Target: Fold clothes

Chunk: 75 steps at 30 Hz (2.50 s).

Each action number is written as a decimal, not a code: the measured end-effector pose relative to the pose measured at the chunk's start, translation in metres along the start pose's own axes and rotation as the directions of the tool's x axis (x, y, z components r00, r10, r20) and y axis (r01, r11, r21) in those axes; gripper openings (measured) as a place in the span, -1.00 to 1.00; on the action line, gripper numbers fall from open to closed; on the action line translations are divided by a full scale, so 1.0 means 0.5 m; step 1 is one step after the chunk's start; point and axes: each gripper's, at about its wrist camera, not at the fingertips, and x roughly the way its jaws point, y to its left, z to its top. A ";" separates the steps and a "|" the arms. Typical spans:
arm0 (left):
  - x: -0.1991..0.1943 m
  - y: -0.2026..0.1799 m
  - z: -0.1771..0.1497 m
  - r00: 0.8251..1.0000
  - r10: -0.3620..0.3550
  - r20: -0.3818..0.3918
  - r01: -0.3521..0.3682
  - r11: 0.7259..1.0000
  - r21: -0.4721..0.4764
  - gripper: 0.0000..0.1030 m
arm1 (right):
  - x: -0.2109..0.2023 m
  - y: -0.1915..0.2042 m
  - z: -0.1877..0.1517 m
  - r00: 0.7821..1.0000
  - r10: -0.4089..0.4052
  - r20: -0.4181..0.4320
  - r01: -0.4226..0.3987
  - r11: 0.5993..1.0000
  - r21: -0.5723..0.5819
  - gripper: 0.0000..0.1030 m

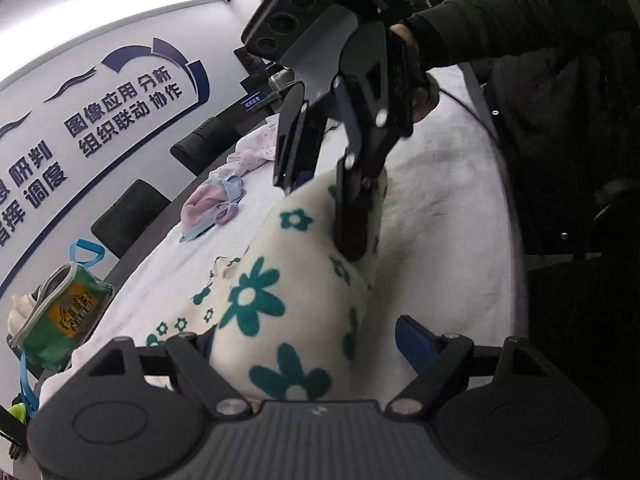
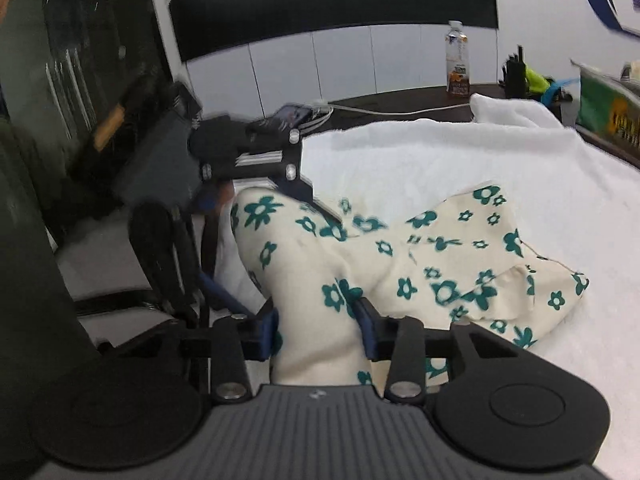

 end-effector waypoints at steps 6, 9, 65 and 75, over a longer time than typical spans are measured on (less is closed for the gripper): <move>0.029 0.107 -0.022 0.994 -0.109 0.026 0.111 0.949 -0.295 0.05 | -0.021 0.005 -0.018 0.997 -0.030 0.073 0.034 0.998 -0.050 -0.03; 0.034 0.175 -0.044 0.975 -0.207 0.082 0.221 0.855 -0.468 0.05 | -0.033 0.017 -0.035 0.990 -0.064 0.123 0.076 0.992 -0.100 0.83; 0.163 0.325 -0.041 0.887 0.285 -0.364 -0.456 0.407 -0.792 -0.54 | 0.092 -0.186 0.048 0.733 -0.679 0.047 0.596 0.674 0.437 -0.90; 0.104 0.345 -0.036 0.878 0.341 -0.336 -0.449 0.345 -0.824 -0.22 | 0.120 -0.173 0.073 0.752 -0.655 0.079 0.572 0.707 0.415 -0.86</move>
